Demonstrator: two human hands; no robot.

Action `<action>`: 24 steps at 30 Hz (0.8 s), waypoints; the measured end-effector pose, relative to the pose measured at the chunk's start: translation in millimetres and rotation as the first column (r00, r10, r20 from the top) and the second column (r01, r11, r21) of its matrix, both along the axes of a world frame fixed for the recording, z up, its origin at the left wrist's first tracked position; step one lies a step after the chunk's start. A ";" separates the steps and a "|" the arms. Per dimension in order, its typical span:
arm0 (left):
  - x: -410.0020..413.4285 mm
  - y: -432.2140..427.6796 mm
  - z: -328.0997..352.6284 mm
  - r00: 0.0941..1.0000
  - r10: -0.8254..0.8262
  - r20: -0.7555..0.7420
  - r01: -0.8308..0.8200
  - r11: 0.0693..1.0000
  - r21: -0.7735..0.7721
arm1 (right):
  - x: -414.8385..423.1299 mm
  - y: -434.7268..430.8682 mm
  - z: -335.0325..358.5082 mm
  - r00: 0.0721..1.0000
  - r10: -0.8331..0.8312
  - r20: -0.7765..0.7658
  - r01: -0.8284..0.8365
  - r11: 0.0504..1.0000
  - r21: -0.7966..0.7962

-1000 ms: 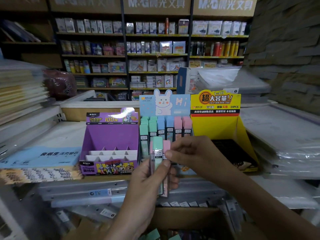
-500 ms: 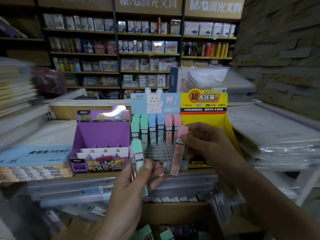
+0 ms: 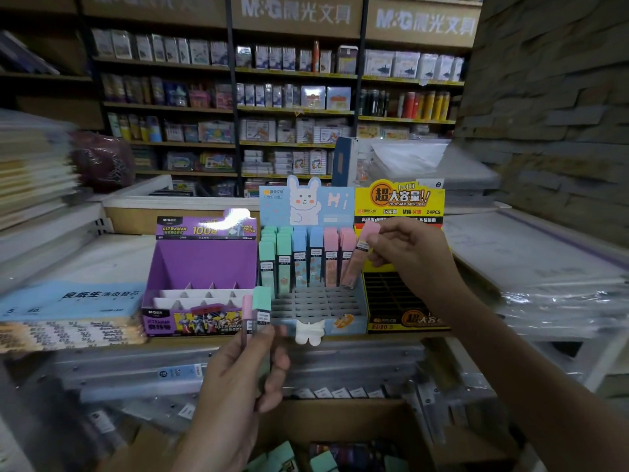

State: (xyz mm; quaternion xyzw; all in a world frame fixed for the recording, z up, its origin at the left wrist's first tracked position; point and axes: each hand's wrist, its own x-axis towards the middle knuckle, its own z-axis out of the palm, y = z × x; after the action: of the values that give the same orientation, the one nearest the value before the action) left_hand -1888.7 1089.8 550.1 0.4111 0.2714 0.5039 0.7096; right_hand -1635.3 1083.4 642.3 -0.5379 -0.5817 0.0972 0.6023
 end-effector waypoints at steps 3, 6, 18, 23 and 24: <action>-0.4 0.2 -0.2 1.000 -0.012 0.019 0.012 1.000 -0.003 | 2.4 5.3 -1.2 1.000 -0.013 -0.003 0.013 1.000 0.008; 0.0 1.3 -2.5 1.000 -0.020 0.016 0.020 1.000 0.000 | 2.9 8.1 -2.2 0.999 -0.008 0.033 0.008 1.000 -0.013; 1.0 7.6 -10.4 0.999 -0.043 0.015 0.043 0.999 0.009 | 0.5 20.4 -4.0 0.984 -0.012 0.179 0.018 0.999 -0.034; 3.1 8.3 -10.1 0.999 -0.044 0.019 0.043 0.999 0.012 | -4.6 28.5 -4.6 0.989 0.000 0.148 0.010 0.998 -0.068; 3.1 8.6 -10.1 0.999 -0.041 0.020 0.041 0.999 0.008 | -5.1 29.6 -4.5 0.989 -0.001 0.145 0.012 0.997 -0.072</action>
State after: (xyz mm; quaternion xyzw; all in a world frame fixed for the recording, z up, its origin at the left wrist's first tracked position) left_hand -1885.7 1098.3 539.9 0.4141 0.2536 0.4943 0.7210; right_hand -1640.4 1113.0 637.8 -0.5670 -0.6182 0.0769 0.5389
